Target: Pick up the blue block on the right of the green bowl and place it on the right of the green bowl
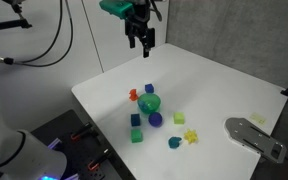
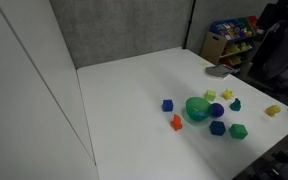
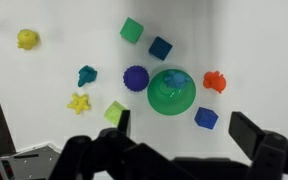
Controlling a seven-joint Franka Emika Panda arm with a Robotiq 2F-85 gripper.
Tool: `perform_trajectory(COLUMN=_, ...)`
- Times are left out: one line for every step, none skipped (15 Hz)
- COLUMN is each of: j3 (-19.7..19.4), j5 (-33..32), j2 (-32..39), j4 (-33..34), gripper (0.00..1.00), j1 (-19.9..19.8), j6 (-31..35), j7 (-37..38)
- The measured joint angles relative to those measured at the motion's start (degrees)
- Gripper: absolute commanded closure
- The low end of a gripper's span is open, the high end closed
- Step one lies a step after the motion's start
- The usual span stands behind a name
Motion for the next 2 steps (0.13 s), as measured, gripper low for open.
perform_trajectory(j3=0.0, j5=0.03, j2=-0.22, j4=0.0, gripper=0.0, j1=0.0, j6=-0.14, j7=0.0)
perform_trajectory(j3=0.0, j5=0.05, j2=-0.25, j4=0.0, gripper=0.0, j1=0.0, j6=-0.18, j7=0.0)
